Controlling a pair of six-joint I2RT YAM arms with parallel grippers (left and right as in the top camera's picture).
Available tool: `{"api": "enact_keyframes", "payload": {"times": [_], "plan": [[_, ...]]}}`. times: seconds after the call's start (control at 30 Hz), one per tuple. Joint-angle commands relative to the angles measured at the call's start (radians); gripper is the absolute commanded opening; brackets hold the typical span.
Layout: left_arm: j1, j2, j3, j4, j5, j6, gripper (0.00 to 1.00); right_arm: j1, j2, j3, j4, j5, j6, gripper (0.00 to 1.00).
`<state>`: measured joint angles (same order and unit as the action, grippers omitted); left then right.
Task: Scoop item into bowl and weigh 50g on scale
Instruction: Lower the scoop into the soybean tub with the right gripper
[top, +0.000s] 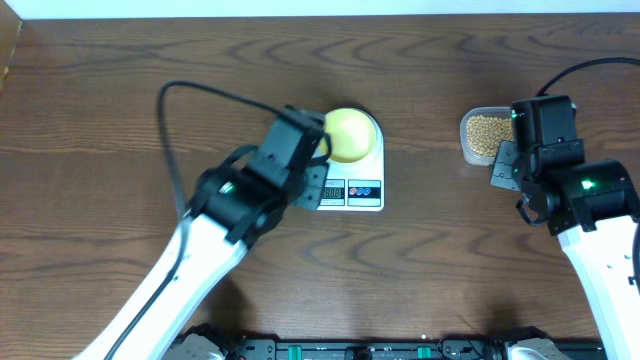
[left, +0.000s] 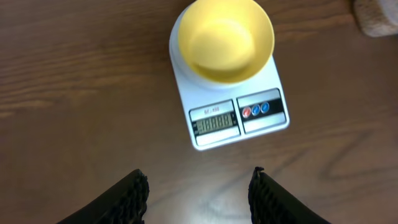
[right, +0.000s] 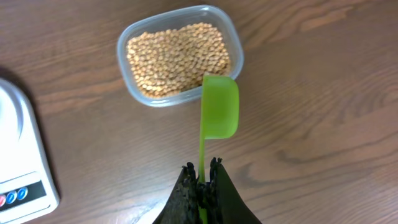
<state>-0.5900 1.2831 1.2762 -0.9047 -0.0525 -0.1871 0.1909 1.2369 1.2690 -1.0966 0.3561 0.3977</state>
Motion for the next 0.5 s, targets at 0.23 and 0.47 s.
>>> {"api": "enact_keyframes", "payload": {"times": [0.23, 0.47], "plan": [[0.003, -0.127, 0.018, -0.168, 0.076, 0.095, 0.55, -0.117, 0.018, 0.024, -0.004, 0.037, -0.01, 0.01], [0.002, -0.12, 0.018, -0.171, 0.082, 0.109, 0.74, -0.126, 0.069, 0.024, -0.005, 0.026, -0.01, 0.01]]}}
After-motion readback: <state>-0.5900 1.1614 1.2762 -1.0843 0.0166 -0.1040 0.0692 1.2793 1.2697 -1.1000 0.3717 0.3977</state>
